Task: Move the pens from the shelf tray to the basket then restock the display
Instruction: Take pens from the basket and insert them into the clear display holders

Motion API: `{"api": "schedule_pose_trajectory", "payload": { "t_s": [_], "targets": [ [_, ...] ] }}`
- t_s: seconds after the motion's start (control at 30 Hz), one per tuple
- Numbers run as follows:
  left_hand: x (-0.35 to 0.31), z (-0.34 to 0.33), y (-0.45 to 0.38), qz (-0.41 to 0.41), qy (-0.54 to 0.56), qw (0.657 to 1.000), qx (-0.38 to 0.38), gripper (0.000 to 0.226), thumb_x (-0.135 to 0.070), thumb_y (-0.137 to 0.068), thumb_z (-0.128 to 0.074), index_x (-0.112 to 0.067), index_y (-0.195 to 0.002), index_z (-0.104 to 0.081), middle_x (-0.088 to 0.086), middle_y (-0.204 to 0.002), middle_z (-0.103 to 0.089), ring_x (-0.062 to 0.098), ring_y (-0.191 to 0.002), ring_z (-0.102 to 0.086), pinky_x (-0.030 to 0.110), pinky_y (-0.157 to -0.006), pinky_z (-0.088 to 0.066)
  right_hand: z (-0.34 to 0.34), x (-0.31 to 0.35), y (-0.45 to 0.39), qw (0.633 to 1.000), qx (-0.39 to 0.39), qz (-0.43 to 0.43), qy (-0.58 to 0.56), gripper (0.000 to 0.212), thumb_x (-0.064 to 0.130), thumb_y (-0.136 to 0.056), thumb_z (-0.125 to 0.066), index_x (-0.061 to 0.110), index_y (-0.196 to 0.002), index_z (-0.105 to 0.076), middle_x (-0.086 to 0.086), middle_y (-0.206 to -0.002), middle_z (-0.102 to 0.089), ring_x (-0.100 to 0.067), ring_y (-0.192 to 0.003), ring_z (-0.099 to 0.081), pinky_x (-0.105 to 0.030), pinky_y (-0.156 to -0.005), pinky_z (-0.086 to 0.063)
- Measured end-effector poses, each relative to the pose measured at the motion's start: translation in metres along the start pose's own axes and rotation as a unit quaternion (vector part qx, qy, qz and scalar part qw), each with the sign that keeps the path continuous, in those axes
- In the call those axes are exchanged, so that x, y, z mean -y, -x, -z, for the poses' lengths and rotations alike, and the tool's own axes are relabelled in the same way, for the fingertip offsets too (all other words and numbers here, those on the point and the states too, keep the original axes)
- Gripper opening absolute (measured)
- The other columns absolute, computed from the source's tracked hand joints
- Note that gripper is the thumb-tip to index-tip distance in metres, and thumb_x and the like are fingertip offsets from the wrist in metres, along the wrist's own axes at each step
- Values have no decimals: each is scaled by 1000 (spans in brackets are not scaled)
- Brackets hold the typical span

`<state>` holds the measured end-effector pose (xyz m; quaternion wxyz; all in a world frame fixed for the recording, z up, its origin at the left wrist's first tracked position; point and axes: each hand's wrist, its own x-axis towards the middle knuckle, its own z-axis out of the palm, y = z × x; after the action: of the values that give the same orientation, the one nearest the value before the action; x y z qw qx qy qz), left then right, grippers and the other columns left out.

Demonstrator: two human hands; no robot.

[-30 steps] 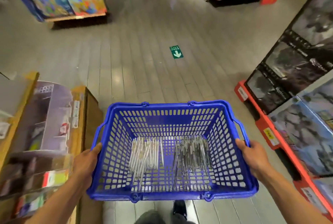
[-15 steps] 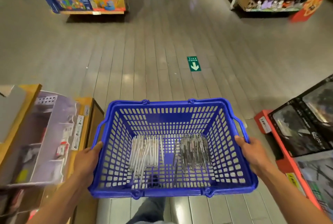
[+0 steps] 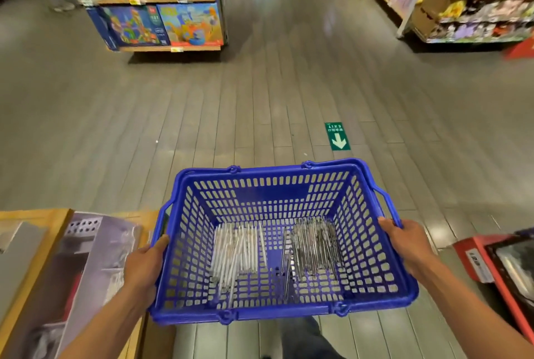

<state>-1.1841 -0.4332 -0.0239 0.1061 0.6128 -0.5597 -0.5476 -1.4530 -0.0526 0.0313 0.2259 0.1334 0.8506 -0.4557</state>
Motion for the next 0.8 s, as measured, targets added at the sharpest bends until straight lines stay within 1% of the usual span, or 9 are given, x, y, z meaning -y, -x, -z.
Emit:
{"api": "schedule_pose_trajectory", "payload": {
  "t_s": [0.1,0.2,0.23,0.27,0.33,0.4,0.5,0.63,0.8],
  "targets": [
    [-35,-22,-46,4,7,1000,-21,41,-38,-89,-69,2,-96,-65,4,-58,-71,18,-45,-68,28,-41,-51,-24,42,-50,1000,1,3,-4,30,33,-94,-62,3,-90,-65,-14,-72,-73,-33,-65,-72,-45,-65,-59],
    [-75,-43,-90,12,4,1000,-26,43,-43,-87,-68,1,-88,-69,11,-64,-73,33,-61,-72,51,-65,-60,-47,91,-101,1000,-4,22,-3,32,31,-93,-63,-1,-87,-65,-19,-77,-72,-38,-73,-71,-51,-71,-59],
    [-90,-49,-103,15,1,999,-30,45,-44,-86,-68,0,-86,-70,13,-66,-73,37,-65,-72,56,-71,-59,-54,108,-117,1000,-3,24,-3,32,30,-93,-64,-1,-86,-66,-20,-78,-72,-39,-74,-70,-53,-73,-58],
    [-105,-55,-115,16,2,999,-38,45,-45,-86,-68,0,-85,-69,13,-64,-73,38,-65,-72,56,-72,-59,-62,126,-133,1000,3,25,-4,31,30,-93,-64,0,-84,-66,-19,-77,-72,-38,-73,-71,-53,-73,-58],
    [-133,-64,-138,14,11,998,-65,45,-45,-85,-70,-1,-82,-68,10,-59,-72,34,-58,-71,50,-65,-59,-77,164,-166,999,20,34,-1,30,29,-93,-63,1,-84,-67,-18,-76,-73,-37,-72,-71,-51,-71,-59],
    [-157,-70,-159,16,28,996,-88,43,-45,-86,-70,-3,-81,-66,8,-59,-72,28,-50,-69,39,-57,-55,-93,201,-196,998,35,49,13,30,30,-94,-62,2,-87,-68,-17,-77,-73,-35,-72,-72,-50,-71,-59],
    [-190,-73,-191,38,67,992,-104,37,-41,-88,-70,-5,-82,-65,3,-54,-70,21,-44,-68,30,-50,-50,-124,256,-234,995,65,72,25,27,32,-95,-60,6,-89,-66,-11,-73,-74,-29,-65,-72,-42,-65,-59],
    [-227,-68,-248,64,104,984,-131,36,-40,-86,-72,-4,-81,-67,7,-55,-70,24,-45,-68,31,-51,-51,-187,333,-281,990,92,93,57,27,32,-94,-62,5,-87,-65,-13,-74,-73,-32,-69,-72,-51,-71,-60],
    [-261,-44,-331,111,146,970,-157,39,-44,-85,-71,-6,-86,-67,14,-63,-73,32,-51,-71,33,-52,-53,-289,419,-325,980,124,124,91,30,32,-93,-63,3,-84,-68,-14,-75,-73,-35,-72,-72,-53,-74,-59]
  ]
}}
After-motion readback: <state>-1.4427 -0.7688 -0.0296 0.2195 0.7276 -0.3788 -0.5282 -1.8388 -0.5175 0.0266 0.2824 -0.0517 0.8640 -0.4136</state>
